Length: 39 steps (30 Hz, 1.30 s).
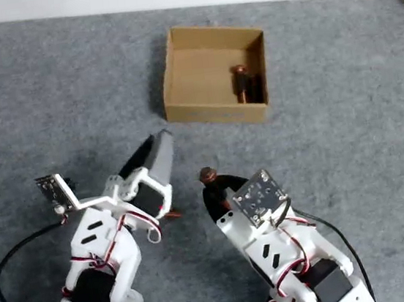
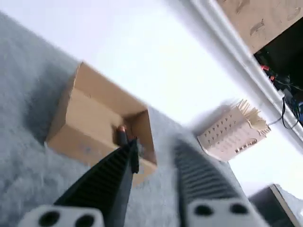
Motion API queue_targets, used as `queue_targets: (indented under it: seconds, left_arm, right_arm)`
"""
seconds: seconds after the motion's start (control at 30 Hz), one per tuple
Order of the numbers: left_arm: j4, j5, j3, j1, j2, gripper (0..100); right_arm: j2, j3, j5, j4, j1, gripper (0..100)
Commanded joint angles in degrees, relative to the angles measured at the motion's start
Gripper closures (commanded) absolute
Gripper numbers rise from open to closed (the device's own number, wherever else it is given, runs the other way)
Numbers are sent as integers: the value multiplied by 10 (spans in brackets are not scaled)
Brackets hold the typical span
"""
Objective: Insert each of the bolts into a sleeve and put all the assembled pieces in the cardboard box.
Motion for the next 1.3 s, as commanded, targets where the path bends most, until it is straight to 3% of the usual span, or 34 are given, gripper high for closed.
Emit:
queue_targets:
  seconds: [0.0,0.23,0.6,0.83,1.0,1.27]
  left_arm:
    - [-38,-31,-1,-10,0,997]
    - [-170,-111,102,-40,0,990]
    - [-166,-149,48,-44,162,987]
    - [-166,-168,-41,-46,359,989]
    - [-166,-166,-118,-87,495,989]
    - [-166,-166,-176,-90,599,990]
  right_arm:
    - [0,-25,5,-20,31,993]
    - [99,-71,36,-94,108,993]
    - [701,-554,38,-109,167,993]
    - [1069,-902,38,-46,219,993]
    - [1312,-1162,36,23,264,993]
    - [1591,-1534,36,177,262,993]
